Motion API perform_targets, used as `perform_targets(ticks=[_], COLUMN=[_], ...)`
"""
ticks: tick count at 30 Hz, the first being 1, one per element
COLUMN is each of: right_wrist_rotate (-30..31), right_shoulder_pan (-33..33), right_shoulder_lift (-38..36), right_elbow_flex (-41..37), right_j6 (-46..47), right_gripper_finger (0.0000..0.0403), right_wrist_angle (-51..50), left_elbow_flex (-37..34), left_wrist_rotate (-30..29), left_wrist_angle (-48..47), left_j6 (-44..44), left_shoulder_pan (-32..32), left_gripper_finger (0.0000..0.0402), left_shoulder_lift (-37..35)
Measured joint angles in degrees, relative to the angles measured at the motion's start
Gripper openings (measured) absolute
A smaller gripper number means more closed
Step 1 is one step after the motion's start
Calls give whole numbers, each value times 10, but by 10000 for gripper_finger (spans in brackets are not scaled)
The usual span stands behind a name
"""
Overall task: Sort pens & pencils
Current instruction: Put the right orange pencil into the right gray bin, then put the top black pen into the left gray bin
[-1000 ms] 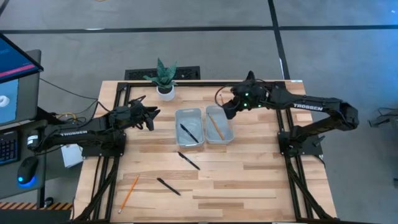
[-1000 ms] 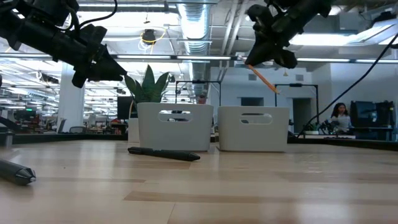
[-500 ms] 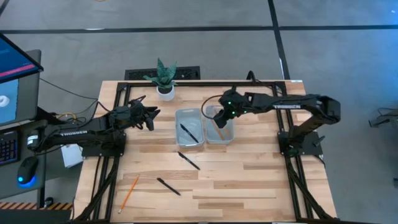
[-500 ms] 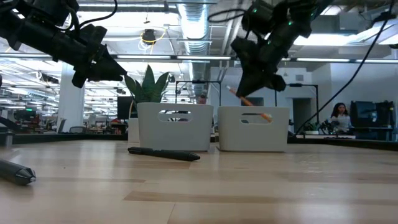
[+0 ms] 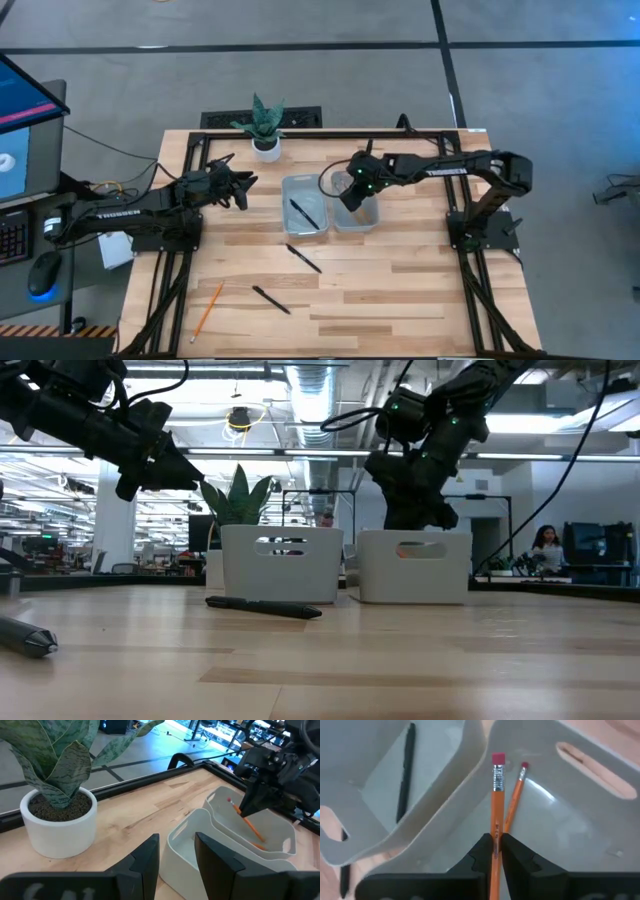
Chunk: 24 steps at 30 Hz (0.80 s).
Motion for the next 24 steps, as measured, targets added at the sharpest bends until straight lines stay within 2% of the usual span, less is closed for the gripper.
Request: perform_targets(ticks=[24], right_wrist_rotate=[-1], right_shoulder_pan=[-1], right_shoulder_lift=[-9], right_elbow_flex=[0], right_j6=[0], right_gripper_finger=[114], right_wrist_angle=[0], left_elbow_flex=[0], left_wrist_rotate=[0], left_wrist_angle=[0], left_j6=[0], left_shoulder_pan=[0], left_gripper_finger=[115], left_shoulder_lift=[0])
